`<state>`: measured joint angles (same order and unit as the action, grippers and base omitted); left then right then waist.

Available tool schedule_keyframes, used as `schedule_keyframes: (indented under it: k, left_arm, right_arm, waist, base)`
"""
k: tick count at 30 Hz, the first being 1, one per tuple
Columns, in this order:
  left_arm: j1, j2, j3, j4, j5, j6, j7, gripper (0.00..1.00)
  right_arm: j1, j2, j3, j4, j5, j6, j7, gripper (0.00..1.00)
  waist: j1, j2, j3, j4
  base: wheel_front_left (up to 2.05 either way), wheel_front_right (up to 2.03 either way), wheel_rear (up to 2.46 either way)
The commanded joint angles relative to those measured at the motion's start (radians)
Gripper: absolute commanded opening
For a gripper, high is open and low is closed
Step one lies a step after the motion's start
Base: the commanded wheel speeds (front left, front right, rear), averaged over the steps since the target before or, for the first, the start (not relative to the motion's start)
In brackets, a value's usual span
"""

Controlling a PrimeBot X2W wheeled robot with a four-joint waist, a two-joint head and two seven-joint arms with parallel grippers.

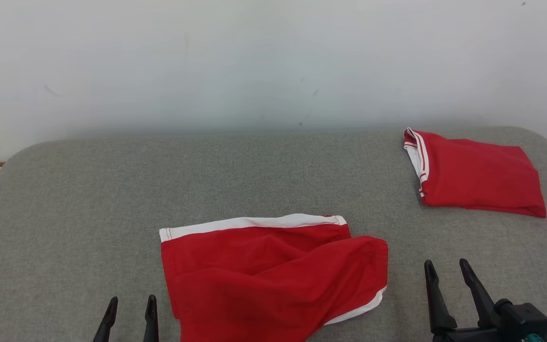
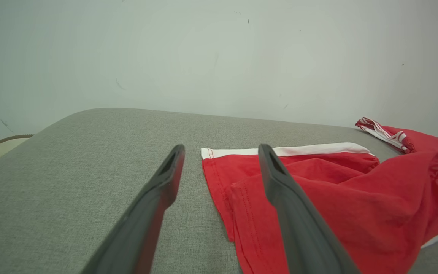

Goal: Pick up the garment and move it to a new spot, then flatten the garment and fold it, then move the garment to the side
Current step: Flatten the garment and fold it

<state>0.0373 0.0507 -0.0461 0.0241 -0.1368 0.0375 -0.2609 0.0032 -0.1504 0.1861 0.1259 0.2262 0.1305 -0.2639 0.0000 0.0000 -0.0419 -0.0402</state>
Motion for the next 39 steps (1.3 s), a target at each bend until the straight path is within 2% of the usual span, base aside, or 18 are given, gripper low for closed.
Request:
schedule_keyframes:
  k: [1, 39]
  left_arm:
    - [-0.011, 0.000, 0.001, 0.003, 0.009, 0.000, -0.005, 1.00]
    - [0.008, 0.000, 0.018, 0.021, 0.011, -0.004, -0.005, 1.00]
  right_arm:
    - [-0.012, 0.000, -0.001, 0.000, -0.008, 0.000, -0.001, 1.00]
    - [-0.009, 0.003, -0.008, 0.015, -0.017, 0.000, -0.001, 1.00]
  waist:
    - [0.0000, 0.0000, 0.000, 0.000]
    - [0.0000, 0.0000, -0.008, 0.009]
  base:
    - [0.00, 0.00, 0.00]
    - [0.00, 0.00, 0.00]
